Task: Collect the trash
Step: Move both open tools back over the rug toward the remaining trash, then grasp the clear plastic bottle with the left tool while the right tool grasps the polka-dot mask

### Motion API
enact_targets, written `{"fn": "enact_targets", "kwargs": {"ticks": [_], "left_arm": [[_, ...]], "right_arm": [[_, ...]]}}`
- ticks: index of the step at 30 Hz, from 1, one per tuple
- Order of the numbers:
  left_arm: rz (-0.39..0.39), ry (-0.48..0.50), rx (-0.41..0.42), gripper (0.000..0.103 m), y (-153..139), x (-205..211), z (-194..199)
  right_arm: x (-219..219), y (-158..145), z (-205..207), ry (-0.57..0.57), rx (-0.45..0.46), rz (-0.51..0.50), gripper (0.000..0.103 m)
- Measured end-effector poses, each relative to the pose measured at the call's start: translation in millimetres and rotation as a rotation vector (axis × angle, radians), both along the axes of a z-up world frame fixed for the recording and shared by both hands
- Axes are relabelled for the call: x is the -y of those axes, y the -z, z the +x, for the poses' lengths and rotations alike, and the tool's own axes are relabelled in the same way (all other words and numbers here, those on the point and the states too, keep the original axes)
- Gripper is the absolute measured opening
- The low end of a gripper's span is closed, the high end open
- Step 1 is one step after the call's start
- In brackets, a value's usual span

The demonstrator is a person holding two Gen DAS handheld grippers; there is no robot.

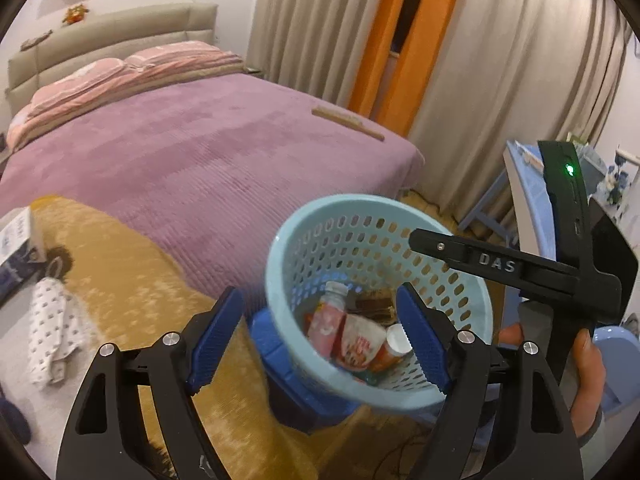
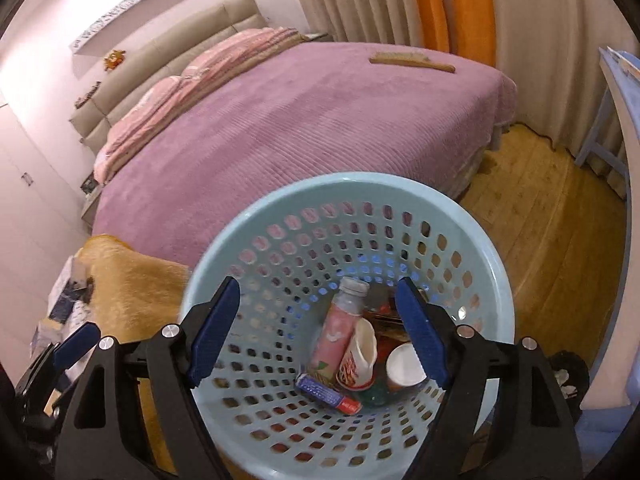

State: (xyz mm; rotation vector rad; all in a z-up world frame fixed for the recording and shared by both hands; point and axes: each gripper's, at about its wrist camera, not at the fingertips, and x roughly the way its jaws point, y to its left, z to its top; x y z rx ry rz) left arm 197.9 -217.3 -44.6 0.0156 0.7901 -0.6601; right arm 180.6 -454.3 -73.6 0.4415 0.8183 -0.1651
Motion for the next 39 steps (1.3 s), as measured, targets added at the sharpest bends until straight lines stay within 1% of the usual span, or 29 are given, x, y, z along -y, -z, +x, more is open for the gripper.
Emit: {"fn": "enact_targets", "kwargs": {"ticks": [5,10,12,15,20,25,30,34,36,39], "left_arm": [[-0.038,-0.042,0.032,0.077,-17,-29,-14],[-0.074,-0.109,0.077,0.077,-37,-73,-31],[-0.074,-0.153,0.09,0.077,-43,-92,-35],[-0.051,-0.231,0.118,0.077,-49,-124,-42],[0.001,-0.377,0.115,0.077,-48,-184,-45],[0.014,-0.519,0.061,0.077,-37,-245,-48],[0.033,-0.637,0.009,0.077,-25,-289,-47],[0.007,-0.702,-0.04,0.078,-17,-308,-46],[-0.009,-0.747,-0.062,0.083,-14,-317,-45],[-0.045,-0.813,-0.098,0.084,-10,-326,-42]], "right_arm": [[-33,-31,-16,-0.061,0.077,-0.036,0.076],[-81,-59,-27,-0.153,0.156,-0.068,0.076],[-97,-65,-28,-0.183,0.174,-0.077,0.076],[-128,-69,-24,-0.248,0.186,-0.091,0.076],[-179,-62,-11,-0.352,0.177,-0.086,0.076],[-226,-49,6,-0.429,0.153,-0.079,0.076],[-272,-29,30,-0.49,0.097,-0.078,0.076],[-297,-12,52,-0.498,0.052,-0.089,0.076],[-304,-5,64,-0.494,0.027,-0.089,0.076],[-313,4,76,-0.483,-0.002,-0.106,0.076]]}}
